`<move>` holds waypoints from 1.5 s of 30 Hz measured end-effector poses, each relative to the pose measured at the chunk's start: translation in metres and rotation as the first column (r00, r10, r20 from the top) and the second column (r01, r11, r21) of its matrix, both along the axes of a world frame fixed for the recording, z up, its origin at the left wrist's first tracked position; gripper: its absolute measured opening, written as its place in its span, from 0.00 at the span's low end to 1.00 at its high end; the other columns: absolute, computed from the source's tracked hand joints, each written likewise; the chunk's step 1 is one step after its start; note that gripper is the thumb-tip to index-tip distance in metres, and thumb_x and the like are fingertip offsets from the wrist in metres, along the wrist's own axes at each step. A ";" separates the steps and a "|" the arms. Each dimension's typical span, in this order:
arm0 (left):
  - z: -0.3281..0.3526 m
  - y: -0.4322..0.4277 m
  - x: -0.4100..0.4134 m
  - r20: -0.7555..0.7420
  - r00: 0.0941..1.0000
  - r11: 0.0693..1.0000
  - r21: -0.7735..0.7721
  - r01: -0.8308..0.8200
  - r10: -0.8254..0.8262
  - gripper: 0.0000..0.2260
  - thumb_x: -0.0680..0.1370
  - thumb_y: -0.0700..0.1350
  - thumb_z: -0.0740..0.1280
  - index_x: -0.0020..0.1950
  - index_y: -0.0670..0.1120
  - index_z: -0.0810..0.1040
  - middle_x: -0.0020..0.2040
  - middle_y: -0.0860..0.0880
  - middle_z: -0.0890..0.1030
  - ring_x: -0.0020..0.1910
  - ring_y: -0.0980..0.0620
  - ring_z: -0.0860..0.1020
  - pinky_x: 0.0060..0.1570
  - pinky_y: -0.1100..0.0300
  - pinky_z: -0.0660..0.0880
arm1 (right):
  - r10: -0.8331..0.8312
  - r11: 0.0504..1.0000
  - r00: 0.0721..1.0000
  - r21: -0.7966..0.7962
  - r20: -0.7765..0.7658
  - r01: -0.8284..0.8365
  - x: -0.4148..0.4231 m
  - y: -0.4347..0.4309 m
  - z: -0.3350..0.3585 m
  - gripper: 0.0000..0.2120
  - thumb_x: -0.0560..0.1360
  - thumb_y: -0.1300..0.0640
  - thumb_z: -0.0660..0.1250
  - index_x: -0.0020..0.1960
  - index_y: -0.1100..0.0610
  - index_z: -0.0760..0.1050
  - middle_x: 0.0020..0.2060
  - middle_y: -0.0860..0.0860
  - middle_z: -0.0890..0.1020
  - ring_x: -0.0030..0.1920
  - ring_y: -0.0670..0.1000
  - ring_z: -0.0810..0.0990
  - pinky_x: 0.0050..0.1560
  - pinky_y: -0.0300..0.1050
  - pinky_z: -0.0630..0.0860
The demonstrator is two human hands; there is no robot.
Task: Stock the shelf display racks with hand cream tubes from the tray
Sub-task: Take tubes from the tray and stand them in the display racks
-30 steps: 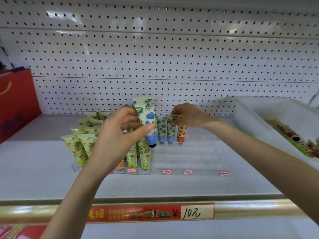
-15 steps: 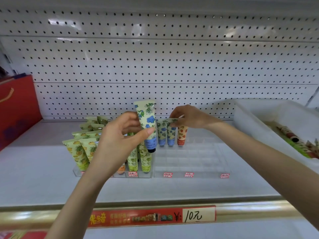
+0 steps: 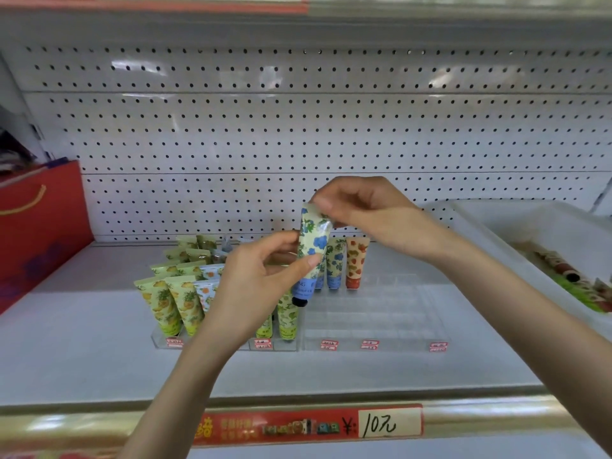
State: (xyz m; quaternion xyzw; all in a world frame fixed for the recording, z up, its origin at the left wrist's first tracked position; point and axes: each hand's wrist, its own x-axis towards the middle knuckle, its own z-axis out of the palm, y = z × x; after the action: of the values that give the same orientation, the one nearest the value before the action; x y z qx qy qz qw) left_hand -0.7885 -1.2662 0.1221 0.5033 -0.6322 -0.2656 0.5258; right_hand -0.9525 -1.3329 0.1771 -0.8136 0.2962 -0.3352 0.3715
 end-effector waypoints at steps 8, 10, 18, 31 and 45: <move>-0.004 -0.001 0.003 0.281 0.949 0.988 -0.101 -0.118 0.142 0.16 0.74 0.55 0.68 0.59 0.50 0.78 0.49 0.63 0.79 0.50 0.67 0.76 0.49 0.75 0.69 | -0.004 1.000 1.000 -0.008 -0.022 0.004 -0.002 -0.003 -0.001 0.04 0.72 0.63 0.70 0.44 0.56 0.77 0.40 0.48 0.81 0.40 0.46 0.79 0.43 0.36 0.76; -0.009 0.001 0.010 0.478 0.835 0.959 -0.206 -0.196 0.273 0.21 0.76 0.60 0.62 0.63 0.50 0.75 0.56 0.57 0.78 0.57 0.58 0.73 0.54 0.64 0.69 | -0.053 0.999 0.997 -0.011 -0.051 0.052 -0.004 -0.011 -0.004 0.03 0.72 0.62 0.70 0.44 0.56 0.77 0.41 0.49 0.81 0.40 0.44 0.79 0.43 0.35 0.76; -0.034 0.013 0.033 0.765 0.544 0.937 -0.254 -0.239 0.346 0.30 0.77 0.64 0.49 0.71 0.46 0.68 0.69 0.47 0.71 0.67 0.49 0.64 0.66 0.46 0.62 | -0.310 0.950 0.906 -0.116 -0.287 0.288 0.003 -0.038 -0.038 0.06 0.73 0.56 0.71 0.48 0.52 0.76 0.42 0.44 0.76 0.38 0.39 0.74 0.32 0.21 0.66; -0.040 0.015 0.040 0.773 0.530 0.935 -0.258 -0.241 0.350 0.31 0.77 0.65 0.48 0.71 0.46 0.67 0.68 0.47 0.72 0.68 0.50 0.63 0.67 0.46 0.62 | -0.317 0.949 0.831 -0.149 -0.457 0.279 0.029 -0.047 -0.075 0.09 0.74 0.58 0.68 0.54 0.56 0.75 0.47 0.50 0.77 0.38 0.49 0.75 0.31 0.39 0.71; -0.044 0.016 0.042 0.764 0.550 0.940 -0.239 -0.244 0.337 0.32 0.76 0.66 0.48 0.71 0.48 0.67 0.70 0.49 0.70 0.68 0.52 0.62 0.68 0.46 0.61 | -0.342 0.940 0.797 -0.172 -0.499 0.295 0.028 -0.048 -0.076 0.07 0.75 0.59 0.68 0.52 0.53 0.74 0.49 0.52 0.80 0.45 0.54 0.77 0.42 0.49 0.76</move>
State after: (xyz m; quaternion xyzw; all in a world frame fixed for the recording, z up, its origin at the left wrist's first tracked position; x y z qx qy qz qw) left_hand -0.7467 -1.2498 0.0785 0.6375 -0.7200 0.1103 0.2510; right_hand -0.9247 -1.3810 0.1011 -0.8272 0.5036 -0.1720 0.1805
